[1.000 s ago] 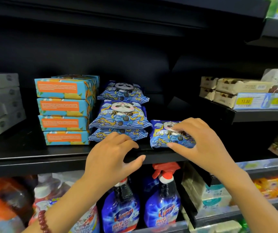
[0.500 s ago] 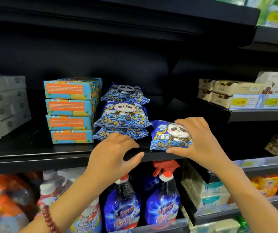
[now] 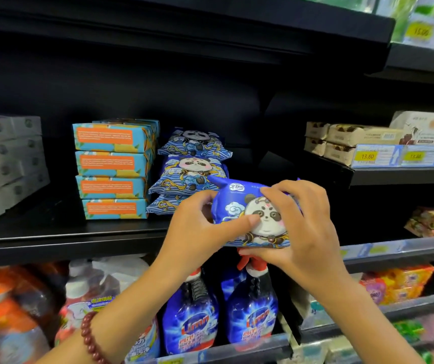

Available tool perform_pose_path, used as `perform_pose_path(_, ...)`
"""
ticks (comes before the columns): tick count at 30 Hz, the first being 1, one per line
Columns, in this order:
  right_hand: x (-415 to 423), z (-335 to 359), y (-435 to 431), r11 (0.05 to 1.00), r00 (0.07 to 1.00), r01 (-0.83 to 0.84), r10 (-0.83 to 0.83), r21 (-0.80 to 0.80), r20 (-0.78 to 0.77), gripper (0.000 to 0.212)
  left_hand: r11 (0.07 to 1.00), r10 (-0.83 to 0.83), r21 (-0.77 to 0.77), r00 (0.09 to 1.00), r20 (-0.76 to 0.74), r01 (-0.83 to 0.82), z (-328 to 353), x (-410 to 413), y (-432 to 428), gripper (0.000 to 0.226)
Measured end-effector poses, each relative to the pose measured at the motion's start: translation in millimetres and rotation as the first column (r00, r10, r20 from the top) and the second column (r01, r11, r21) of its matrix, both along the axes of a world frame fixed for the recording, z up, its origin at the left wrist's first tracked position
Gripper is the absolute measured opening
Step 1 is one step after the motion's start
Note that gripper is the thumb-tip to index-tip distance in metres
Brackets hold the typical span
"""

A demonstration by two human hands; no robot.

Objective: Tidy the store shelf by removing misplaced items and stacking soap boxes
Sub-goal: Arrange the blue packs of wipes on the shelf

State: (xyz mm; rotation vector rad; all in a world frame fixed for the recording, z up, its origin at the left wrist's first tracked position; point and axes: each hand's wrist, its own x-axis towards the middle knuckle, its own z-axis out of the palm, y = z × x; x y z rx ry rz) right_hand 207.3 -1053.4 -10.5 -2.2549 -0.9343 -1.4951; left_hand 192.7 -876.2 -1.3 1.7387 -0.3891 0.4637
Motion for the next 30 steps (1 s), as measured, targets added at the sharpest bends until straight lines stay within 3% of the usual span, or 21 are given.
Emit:
perform_pose_path(3,-4.6,8.1,-4.9,0.989,0.979,-0.109,0.124,0.099,-0.164,0.076,1.0,0.01,-0.022,1.0,0.017,-0.01,-1.7,-1.7,8.3,0.038)
perform_pose_path(6,-5.4,16.0,-12.6,0.959,0.934,-0.089,0.174,0.268,-0.312,0.079,1.0,-0.025,0.001,0.998,0.05,0.025,-3.2,-4.8,16.7,0.036)
perform_pose_path(9,-7.2,23.8,-12.3,0.896,0.767,-0.124,0.36,0.427,-0.531,0.085,0.999,-0.053,0.012,0.994,0.092,0.052,-4.9,-3.9,21.5,0.044)
perform_pose_path(11,-9.1,27.1,-10.8,0.843,0.66,-0.174,0.484,0.51,-0.575,0.076,0.998,-0.064,-0.001,0.988,0.139,0.065,-5.4,-3.7,23.3,0.049)
perform_pose_path(14,-14.0,29.9,-5.8,0.884,0.754,-0.2,0.414,0.422,-0.51,0.051,0.996,-0.091,-0.002,0.976,0.198,0.093,-4.9,1.9,27.2,0.052)
perform_pose_path(17,-15.3,26.0,-1.4,0.898,0.857,-0.208,0.359,0.388,-0.37,0.044,0.996,-0.092,0.006,0.96,0.264,0.094,-3.9,-1.5,29.3,0.049)
perform_pose_path(19,-12.7,22.2,0.0,0.916,0.926,-0.201,0.293,0.346,-0.237,0.04,0.999,-0.032,-0.021,0.972,0.232,0.038,-4.3,2.4,35.6,0.051)
perform_pose_path(21,-8.8,18.1,-1.4,0.929,0.961,-0.233,0.266,0.288,-0.081,0.035,1.0,0.018,0.013,0.996,0.087,-0.019,-0.6,10.7,42.7,0.043)
perform_pose_path(23,-4.6,14.0,-2.5,0.934,0.958,-0.285,0.282,0.214,0.046,0.03,1.0,-0.008,-0.003,0.979,-0.203,0.008,10.6,16.6,43.5,0.025)
perform_pose_path(25,-1.9,10.5,-0.6,0.936,0.945,-0.319,0.302,0.15,0.122,0.029,0.983,-0.143,-0.153,0.953,-0.268,0.104,6.7,6.4,39.8,0.036)
perform_pose_path(27,-0.7,7.4,3.1,0.932,0.932,-0.344,0.323,0.117,0.166,0.03,0.963,-0.17,-0.258,0.922,-0.348,0.081,14.4,1.1,34.8,0.039)
perform_pose_path(30,1.0,4.7,5.0,0.929,0.922,-0.36,0.34,0.085,0.186,0.031,0.922,-0.329,-0.327,0.865,-0.378,0.207,19.1,-12.0,27.2,0.03)
